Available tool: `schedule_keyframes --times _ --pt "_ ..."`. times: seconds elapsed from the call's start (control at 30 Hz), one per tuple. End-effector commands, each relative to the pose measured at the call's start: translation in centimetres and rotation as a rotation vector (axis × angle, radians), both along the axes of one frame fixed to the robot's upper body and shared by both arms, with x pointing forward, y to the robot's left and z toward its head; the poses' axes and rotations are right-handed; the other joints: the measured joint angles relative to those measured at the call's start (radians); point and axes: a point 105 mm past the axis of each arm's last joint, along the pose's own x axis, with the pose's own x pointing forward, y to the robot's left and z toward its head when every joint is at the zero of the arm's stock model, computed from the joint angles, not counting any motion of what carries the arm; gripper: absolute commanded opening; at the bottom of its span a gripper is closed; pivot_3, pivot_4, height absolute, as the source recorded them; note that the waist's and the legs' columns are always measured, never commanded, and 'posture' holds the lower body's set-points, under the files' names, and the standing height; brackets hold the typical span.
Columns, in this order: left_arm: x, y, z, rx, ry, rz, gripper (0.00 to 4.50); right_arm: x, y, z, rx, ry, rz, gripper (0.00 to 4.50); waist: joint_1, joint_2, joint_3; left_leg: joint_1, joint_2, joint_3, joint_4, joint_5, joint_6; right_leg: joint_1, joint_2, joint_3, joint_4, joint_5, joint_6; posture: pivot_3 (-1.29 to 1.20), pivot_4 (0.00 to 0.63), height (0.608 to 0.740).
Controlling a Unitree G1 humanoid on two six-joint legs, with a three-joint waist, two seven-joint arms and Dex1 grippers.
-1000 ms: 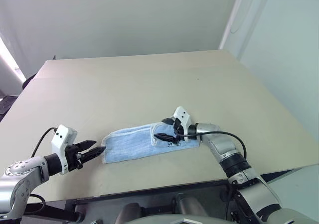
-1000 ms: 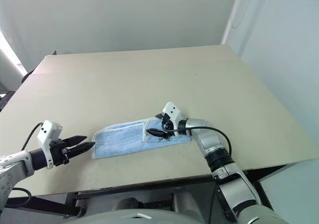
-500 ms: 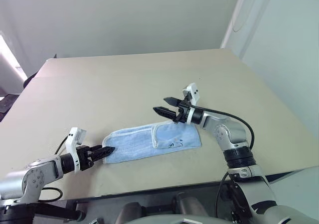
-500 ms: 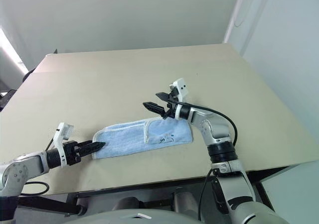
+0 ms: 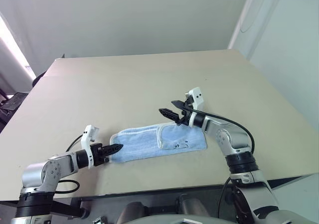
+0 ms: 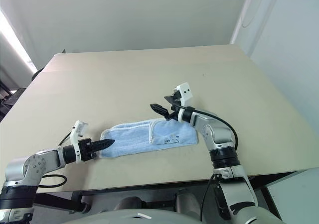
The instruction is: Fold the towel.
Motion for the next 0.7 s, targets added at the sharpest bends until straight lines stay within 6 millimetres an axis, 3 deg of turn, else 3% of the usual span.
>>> schedule_keyframes --times 0.03,0.17,0.33,0.53,0.6,0.7 --pt "-0.5 -0.3 0.5 -0.001 -0.003 -0.043 0.04 0.3 -0.2 1.9 0.018 -0.068 -0.004 4.50 -0.001 -0.001 0.000 0.000 0.000 0.000 0.000 0.000 0.000 0.000 -0.001 0.000 0.000 0.000 0.000 0.00 0.000 0.740" --pt "-0.4 0.6 1.1 0.097 -0.039 -0.048 0.04 -0.2 -0.3 2.5 0.055 -0.069 0.027 4.50 -0.002 -0.001 0.000 0.000 0.001 -0.001 -0.001 0.000 0.000 0.000 0.000 0.000 0.000 0.000 0.000 0.00 0.000 0.740" --pt "0.3 3.8 2.9 0.259 -0.102 0.020 0.04 -0.9 -1.9 2.9 0.060 -0.067 0.037 4.50 -0.003 -0.003 0.001 0.000 0.002 -0.002 -0.001 0.000 0.000 -0.001 0.001 0.000 0.000 0.000 0.000 0.00 0.000 0.740" --pt "-0.4 7.3 7.0 0.300 -0.152 0.055 0.04 -2.6 -4.3 3.6 0.068 -0.057 0.071 4.50 -0.004 -0.009 0.005 0.000 0.003 -0.001 -0.001 0.000 0.000 -0.001 0.002 0.000 0.000 0.000 0.000 0.00 0.000 0.740" --pt "-0.6 7.1 8.2 0.273 -0.164 0.025 0.04 -2.7 -5.2 3.1 0.043 -0.046 0.054 4.50 -0.003 -0.010 0.006 -0.001 0.004 -0.002 -0.002 0.000 0.000 -0.002 0.003 -0.001 -0.001 -0.001 -0.001 0.00 0.000 0.740" --pt "-0.5 5.9 8.3 0.216 -0.146 -0.014 0.04 -2.5 -5.4 2.6 0.021 -0.036 0.038 4.50 -0.002 -0.008 0.007 0.000 0.003 -0.001 -0.002 0.000 0.000 -0.001 0.001 -0.002 -0.002 -0.003 0.003 0.00 0.000 0.740"
